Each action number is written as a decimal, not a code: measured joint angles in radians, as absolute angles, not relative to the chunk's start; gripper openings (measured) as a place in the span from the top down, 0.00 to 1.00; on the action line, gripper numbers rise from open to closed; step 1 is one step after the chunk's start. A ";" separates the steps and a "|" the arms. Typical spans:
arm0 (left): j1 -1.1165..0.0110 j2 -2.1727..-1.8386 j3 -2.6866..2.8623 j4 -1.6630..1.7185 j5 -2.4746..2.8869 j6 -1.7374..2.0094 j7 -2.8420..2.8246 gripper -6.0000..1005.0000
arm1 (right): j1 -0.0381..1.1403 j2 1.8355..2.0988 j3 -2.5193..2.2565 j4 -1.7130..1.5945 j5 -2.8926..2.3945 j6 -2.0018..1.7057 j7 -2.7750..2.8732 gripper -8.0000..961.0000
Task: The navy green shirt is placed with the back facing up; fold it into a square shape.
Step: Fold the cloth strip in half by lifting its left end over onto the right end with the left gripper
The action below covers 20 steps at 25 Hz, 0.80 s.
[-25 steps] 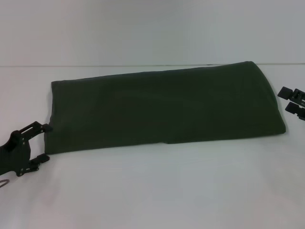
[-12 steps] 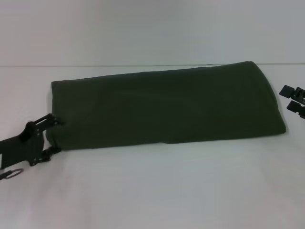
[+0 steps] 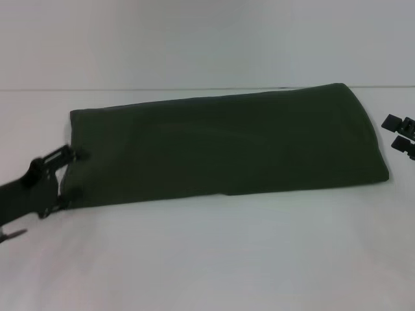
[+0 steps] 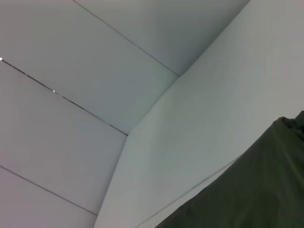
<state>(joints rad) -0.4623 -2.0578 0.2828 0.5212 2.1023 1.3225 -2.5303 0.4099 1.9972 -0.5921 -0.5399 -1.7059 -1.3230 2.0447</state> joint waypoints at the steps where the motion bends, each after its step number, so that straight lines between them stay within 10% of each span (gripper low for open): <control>1: -0.456 -2.059 0.279 0.522 2.119 1.317 -2.541 0.07 | 0.411 1.997 -0.592 -0.540 -1.706 -1.321 2.045 0.04; 20: -0.428 -2.064 0.267 0.545 2.189 1.273 -2.654 0.07 | 0.410 1.995 -0.577 -0.528 -1.712 -1.314 2.045 0.04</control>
